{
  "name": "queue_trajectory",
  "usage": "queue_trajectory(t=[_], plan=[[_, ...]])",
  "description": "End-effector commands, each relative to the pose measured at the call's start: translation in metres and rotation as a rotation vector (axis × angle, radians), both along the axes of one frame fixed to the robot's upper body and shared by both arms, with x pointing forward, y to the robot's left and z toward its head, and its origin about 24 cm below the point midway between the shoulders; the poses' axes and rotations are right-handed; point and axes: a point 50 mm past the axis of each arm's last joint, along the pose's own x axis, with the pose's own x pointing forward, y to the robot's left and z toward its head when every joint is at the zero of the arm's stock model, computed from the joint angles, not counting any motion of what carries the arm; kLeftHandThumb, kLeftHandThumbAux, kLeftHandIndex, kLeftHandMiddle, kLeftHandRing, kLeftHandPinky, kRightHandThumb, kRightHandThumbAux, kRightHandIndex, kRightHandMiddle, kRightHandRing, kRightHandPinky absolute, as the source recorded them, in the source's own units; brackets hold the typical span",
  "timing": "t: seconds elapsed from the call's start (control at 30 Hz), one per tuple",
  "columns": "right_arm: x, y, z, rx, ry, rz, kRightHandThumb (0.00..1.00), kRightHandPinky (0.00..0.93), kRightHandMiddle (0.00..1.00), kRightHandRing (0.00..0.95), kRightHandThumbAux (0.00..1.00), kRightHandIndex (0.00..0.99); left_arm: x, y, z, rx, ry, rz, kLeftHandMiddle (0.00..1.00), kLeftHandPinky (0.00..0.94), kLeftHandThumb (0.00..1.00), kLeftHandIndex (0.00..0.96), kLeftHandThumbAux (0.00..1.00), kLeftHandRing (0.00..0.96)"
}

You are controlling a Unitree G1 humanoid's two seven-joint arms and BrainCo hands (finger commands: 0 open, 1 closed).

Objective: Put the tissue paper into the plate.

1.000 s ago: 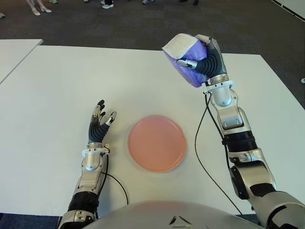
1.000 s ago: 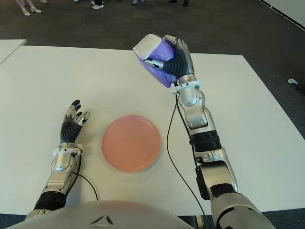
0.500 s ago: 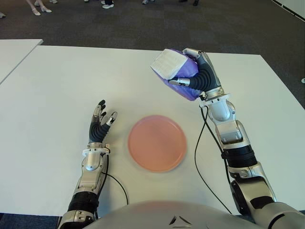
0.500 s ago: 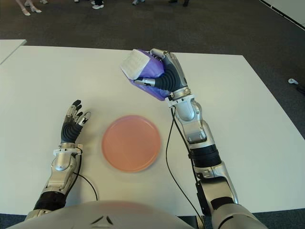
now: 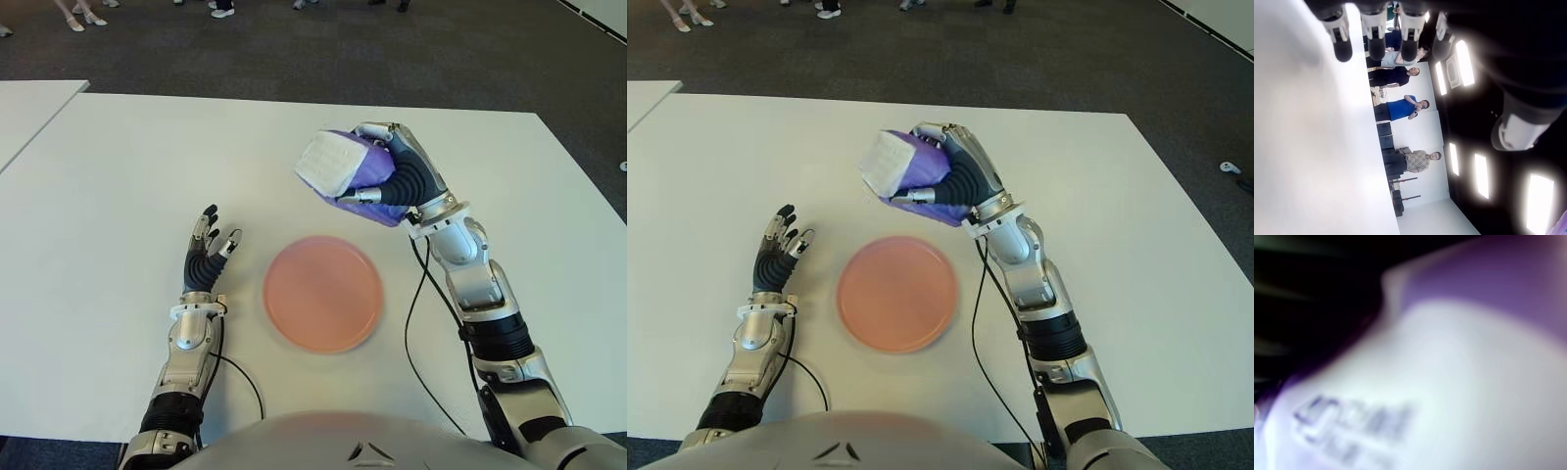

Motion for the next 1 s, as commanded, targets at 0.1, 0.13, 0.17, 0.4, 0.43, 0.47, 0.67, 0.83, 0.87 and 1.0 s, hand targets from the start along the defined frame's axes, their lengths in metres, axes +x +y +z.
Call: queue_trajectory(t=[0.1, 0.13, 0.17, 0.4, 0.43, 0.47, 0.67, 0.83, 0.87, 1.0], plan=[[-0.007, 0.008, -0.016, -0.095, 0.055, 0.067, 0.856, 0.84, 0.537, 0.848, 0.677, 0.4, -0.013, 0.0, -0.019, -0.011, 0.1, -0.007, 0.0, 0.0, 0.0, 0.0, 0.51, 0.0], [-0.008, 0.009, -0.017, -0.106, 0.057, 0.072, 0.856, 0.84, 0.537, 0.848, 0.676, 0.4, -0.013, 0.0, -0.019, -0.011, 0.1, -0.007, 0.0, 0.0, 0.0, 0.0, 0.51, 0.0], [-0.008, 0.01, -0.018, -0.114, 0.059, 0.076, 0.856, 0.837, 0.537, 0.845, 0.676, 0.4, -0.013, 0.0, -0.02, -0.011, 0.1, -0.007, 0.0, 0.0, 0.0, 0.0, 0.511, 0.0], [-0.018, 0.015, -0.031, -0.194, 0.138, 0.154, 0.856, 0.841, 0.537, 0.839, 0.676, 0.4, -0.013, 0.001, -0.02, -0.007, 0.097, -0.001, 0.0, 0.0, 0.0, 0.0, 0.515, 0.0], [-0.019, 0.016, -0.032, -0.204, 0.149, 0.165, 0.856, 0.842, 0.537, 0.84, 0.676, 0.4, -0.013, 0.001, -0.02, -0.006, 0.095, 0.0, 0.0, 0.0, 0.0, 0.0, 0.516, 0.0], [-0.02, 0.016, -0.033, -0.21, 0.156, 0.172, 0.856, 0.844, 0.538, 0.84, 0.676, 0.4, -0.013, 0.001, -0.02, -0.005, 0.094, 0.0, 0.0, 0.0, 0.0, 0.0, 0.516, 0.0], [-0.021, 0.018, -0.042, -0.251, 0.19, 0.193, 0.856, 0.84, 0.54, 0.845, 0.676, 0.401, -0.013, 0.0, -0.019, -0.005, 0.087, -0.005, 0.0, 0.0, 0.0, 0.0, 0.516, 0.0], [-0.018, 0.022, -0.056, -0.293, 0.191, 0.208, 0.856, 0.826, 0.54, 0.842, 0.676, 0.4, -0.013, 0.0, -0.019, -0.011, 0.089, -0.005, 0.0, 0.0, 0.0, 0.0, 0.52, 0.0], [-0.019, 0.023, -0.057, -0.304, 0.184, 0.214, 0.856, 0.823, 0.539, 0.841, 0.676, 0.4, -0.012, 0.0, -0.019, -0.012, 0.09, -0.005, 0.0, 0.0, 0.0, 0.0, 0.521, 0.0], [-0.02, 0.026, -0.063, -0.351, 0.147, 0.233, 0.855, 0.807, 0.535, 0.83, 0.677, 0.398, -0.012, -0.001, -0.018, -0.016, 0.087, -0.005, 0.0, 0.0, 0.0, 0.0, 0.529, 0.0]])
